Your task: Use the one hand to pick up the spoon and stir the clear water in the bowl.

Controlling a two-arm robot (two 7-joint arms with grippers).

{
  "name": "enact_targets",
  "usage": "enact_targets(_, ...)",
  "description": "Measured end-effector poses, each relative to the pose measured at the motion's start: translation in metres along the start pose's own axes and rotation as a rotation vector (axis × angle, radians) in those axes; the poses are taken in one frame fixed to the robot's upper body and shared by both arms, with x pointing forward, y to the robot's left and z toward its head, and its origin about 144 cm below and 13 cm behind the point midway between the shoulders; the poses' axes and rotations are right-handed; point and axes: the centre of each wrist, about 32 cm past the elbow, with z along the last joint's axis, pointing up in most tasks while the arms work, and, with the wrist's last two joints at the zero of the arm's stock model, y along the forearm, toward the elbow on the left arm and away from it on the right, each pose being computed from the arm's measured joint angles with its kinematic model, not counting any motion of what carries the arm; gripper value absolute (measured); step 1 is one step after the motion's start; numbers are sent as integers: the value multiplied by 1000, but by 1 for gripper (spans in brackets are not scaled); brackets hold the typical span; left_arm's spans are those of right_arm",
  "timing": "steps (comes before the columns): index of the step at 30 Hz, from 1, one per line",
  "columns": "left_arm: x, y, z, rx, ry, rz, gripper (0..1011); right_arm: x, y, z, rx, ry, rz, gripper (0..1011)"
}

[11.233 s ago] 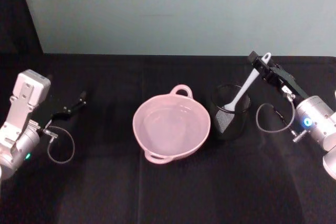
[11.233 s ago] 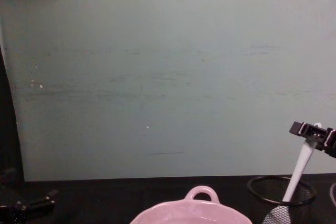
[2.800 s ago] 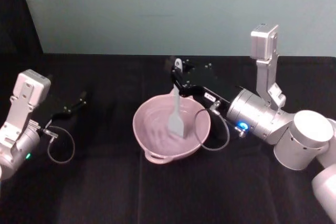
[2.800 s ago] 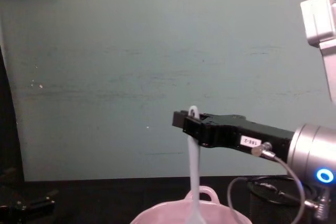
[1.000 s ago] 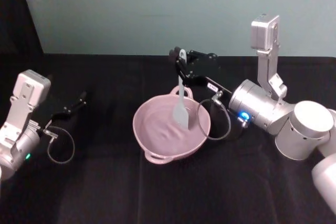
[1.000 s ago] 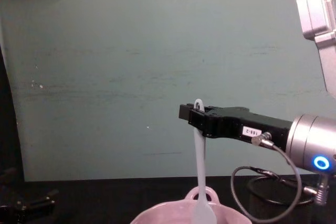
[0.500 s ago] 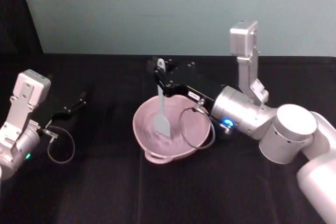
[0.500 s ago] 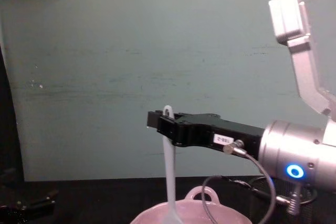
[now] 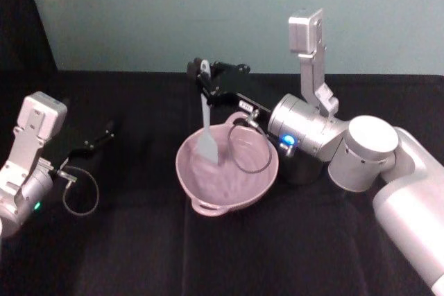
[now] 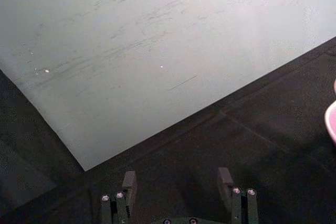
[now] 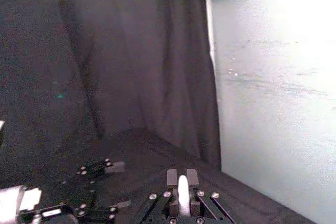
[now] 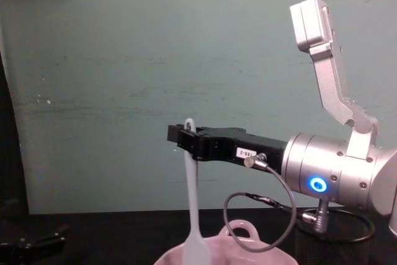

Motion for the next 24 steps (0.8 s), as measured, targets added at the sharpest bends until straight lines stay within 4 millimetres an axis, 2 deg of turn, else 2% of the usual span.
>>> enact_targets(8, 0, 0, 0, 0, 0, 0, 1011, 11, -6, 3, 3, -9, -40, 114)
enact_targets(13, 0, 0, 0, 0, 0, 0, 1011, 15, -20, 5, 9, -19, -71, 114)
enact_targets(24, 0, 0, 0, 0, 0, 0, 1011, 7, -48, 9, 11, -38, -94, 114)
